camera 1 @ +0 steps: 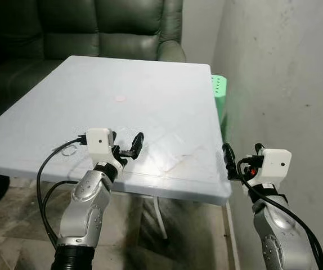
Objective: Hang keys on a hook
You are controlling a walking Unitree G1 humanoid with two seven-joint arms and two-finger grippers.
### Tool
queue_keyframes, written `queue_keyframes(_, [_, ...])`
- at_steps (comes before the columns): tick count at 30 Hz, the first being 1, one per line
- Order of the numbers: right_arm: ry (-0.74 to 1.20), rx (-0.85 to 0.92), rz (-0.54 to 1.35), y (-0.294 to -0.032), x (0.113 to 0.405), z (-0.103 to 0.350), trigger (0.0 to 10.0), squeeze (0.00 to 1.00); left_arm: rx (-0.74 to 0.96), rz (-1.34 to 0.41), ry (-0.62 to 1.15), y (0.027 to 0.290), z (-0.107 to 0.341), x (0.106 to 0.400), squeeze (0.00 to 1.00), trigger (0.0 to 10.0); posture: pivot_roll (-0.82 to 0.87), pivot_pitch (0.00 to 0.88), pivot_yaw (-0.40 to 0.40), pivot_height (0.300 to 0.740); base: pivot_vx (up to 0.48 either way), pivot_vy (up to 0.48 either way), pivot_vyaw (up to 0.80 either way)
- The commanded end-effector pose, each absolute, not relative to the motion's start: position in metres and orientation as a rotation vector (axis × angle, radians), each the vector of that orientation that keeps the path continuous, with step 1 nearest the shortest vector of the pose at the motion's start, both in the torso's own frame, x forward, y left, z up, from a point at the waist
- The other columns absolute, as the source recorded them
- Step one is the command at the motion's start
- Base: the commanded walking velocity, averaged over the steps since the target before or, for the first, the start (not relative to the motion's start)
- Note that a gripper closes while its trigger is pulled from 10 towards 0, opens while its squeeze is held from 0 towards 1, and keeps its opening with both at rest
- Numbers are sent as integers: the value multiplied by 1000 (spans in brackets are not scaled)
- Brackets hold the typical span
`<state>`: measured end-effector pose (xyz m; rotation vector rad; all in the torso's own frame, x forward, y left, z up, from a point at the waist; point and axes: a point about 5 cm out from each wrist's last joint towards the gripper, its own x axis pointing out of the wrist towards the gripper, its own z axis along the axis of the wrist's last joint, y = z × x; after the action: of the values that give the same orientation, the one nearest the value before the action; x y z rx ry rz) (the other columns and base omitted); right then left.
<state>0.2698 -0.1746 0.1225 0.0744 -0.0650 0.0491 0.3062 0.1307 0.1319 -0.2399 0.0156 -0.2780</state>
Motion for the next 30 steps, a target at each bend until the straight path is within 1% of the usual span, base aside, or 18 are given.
queue_keyframes(1, [-65, 75, 64, -172, 270, 124, 10000, 0, -238, -271, 26, 132, 132, 309, 0, 10000, -122, 0, -22, 740, 0, 461, 0])
queue_keyframes(30, [-60, 77, 78, -168, 272, 125, 10000, 0, -259, -243, 25, 136, 132, 309, 0, 10000, -110, 0, -33, 740, 0, 477, 0])
